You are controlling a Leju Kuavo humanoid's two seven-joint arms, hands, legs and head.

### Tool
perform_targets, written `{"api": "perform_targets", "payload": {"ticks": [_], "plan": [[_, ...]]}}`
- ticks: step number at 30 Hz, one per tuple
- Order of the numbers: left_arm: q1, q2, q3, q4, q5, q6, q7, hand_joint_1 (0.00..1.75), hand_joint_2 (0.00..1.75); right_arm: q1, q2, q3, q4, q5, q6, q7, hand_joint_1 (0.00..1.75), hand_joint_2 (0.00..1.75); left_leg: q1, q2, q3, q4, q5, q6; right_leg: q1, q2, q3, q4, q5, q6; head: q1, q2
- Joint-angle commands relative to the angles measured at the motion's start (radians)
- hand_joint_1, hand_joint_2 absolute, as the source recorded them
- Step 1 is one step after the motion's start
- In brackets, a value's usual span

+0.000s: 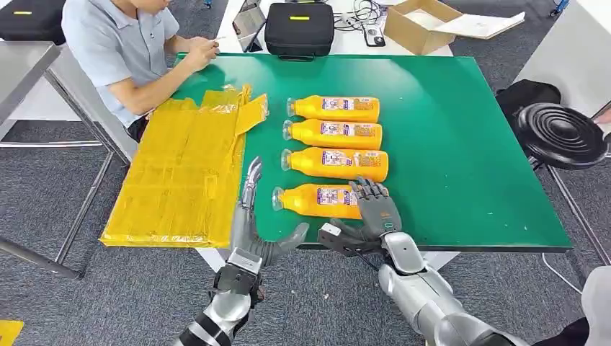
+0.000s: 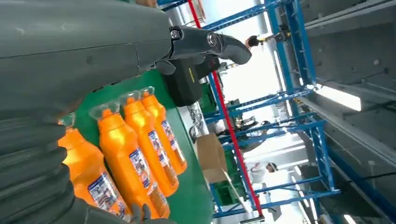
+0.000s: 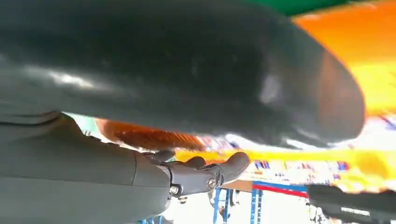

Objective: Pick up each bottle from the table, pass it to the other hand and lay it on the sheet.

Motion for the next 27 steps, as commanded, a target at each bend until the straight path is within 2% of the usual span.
{"api": "perform_targets", "payload": {"ticks": [1,4,6,9,11,12,13,17,19,21,22,27], "plan": [[0.005,0.046,-0.019,-0.041,0.007,-0.014,-0.023,0.0,1.75,-0.079,-0.035,0.121,0.117,0.118,0.017,0.078,0.0,0.0,0.0,0.0,0.003,-0.001,-0.001,-0.001,0.0,0.0,0.003,0.0,-0.001,-0.002,0.0,0.0],[0.009,0.052,-0.011,-0.054,0.003,-0.008,-0.023,0.0,1.75,-0.105,-0.036,0.149,0.125,0.195,0.004,0.129,0.0,0.0,0.0,0.001,0.004,0.0,-0.001,-0.001,0.0,0.001,0.003,0.0,-0.001,-0.002,0.0,0.0],[0.01,0.053,-0.008,-0.055,0.004,-0.01,-0.023,0.0,1.75,-0.111,-0.026,0.131,0.121,0.183,0.013,0.127,0.0,0.0,0.001,0.002,0.007,0.0,-0.003,-0.001,0.001,0.001,0.006,0.0,-0.003,-0.002,0.0,0.0],[0.011,0.05,-0.006,-0.049,0.006,-0.015,-0.023,0.0,1.75,-0.107,-0.015,0.111,0.126,0.16,0.047,0.111,0.0,0.0,0.0,0.001,0.003,-0.001,-0.001,-0.001,0.0,0.001,0.002,0.0,-0.001,-0.001,0.0,0.0],[0.013,0.048,-0.005,-0.048,0.007,-0.018,-0.023,0.0,1.75,-0.099,-0.008,0.09,0.128,0.14,0.061,0.109,0.0,0.0,0.001,0.002,0.007,0.0,-0.003,-0.001,0.001,0.002,0.007,0.0,-0.003,-0.003,0.0,0.0],[0.015,0.061,-0.024,-0.063,0.02,-0.011,-0.014,0.0,1.75,-0.066,-0.016,0.024,0.073,0.206,0.103,0.106,0.0,0.0,0.0,0.001,0.004,0.0,-0.002,-0.001,0.001,0.001,0.004,0.0,-0.001,-0.002,0.0,0.0],[0.015,0.058,-0.02,-0.057,0.02,-0.012,-0.017,0.0,1.75,-0.072,-0.008,0.027,0.101,0.212,0.101,0.112,0.0,0.0,0.0,0.001,0.005,0.0,-0.002,-0.001,0.001,0.0,0.005,0.0,-0.002,-0.002,0.0,0.0],[0.022,0.052,-0.006,-0.053,0.023,-0.029,-0.017,0.0,1.75,-0.073,-0.01,-0.015,0.164,0.164,0.222,0.11,0.0,0.0,0.001,0.001,0.009,-0.001,-0.003,-0.002,0.002,0.0,0.009,-0.001,-0.003,-0.003,0.0,0.0],[0.02,0.05,-0.006,-0.047,0.024,-0.032,-0.018,0.0,1.75,-0.069,-0.018,-0.022,0.166,0.157,0.22,0.099,0.02,0.0,0.0,-0.001,0.004,-0.001,-0.001,-0.001,0.0,-0.001,0.004,-0.001,-0.001,-0.001,0.0,0.0],[0.018,0.047,-0.006,-0.041,0.033,-0.046,-0.019,0.0,1.75,-0.059,-0.018,-0.067,0.174,0.104,0.258,0.072,0.96,0.0,0.001,-0.001,0.008,-0.001,-0.002,-0.001,0.001,-0.002,0.008,-0.001,-0.002,-0.002,0.0,0.0],[0.016,0.045,-0.007,-0.036,0.033,-0.048,-0.019,0.0,1.75,-0.052,-0.022,-0.079,0.176,0.089,0.266,0.057,1.75,0.0,0.001,-0.003,0.007,-0.001,0.0,-0.001,0.001,-0.004,0.007,-0.002,-0.002,-0.002,0.0,0.0],[0.014,0.043,-0.009,-0.03,0.035,-0.054,-0.02,0.0,1.75,-0.04,-0.027,-0.094,0.177,0.072,0.267,0.041,1.75,0.0,0.001,-0.004,0.012,-0.002,-0.001,-0.001,0.002,-0.004,0.012,-0.003,-0.002,-0.002,0.0,0.0]]}}
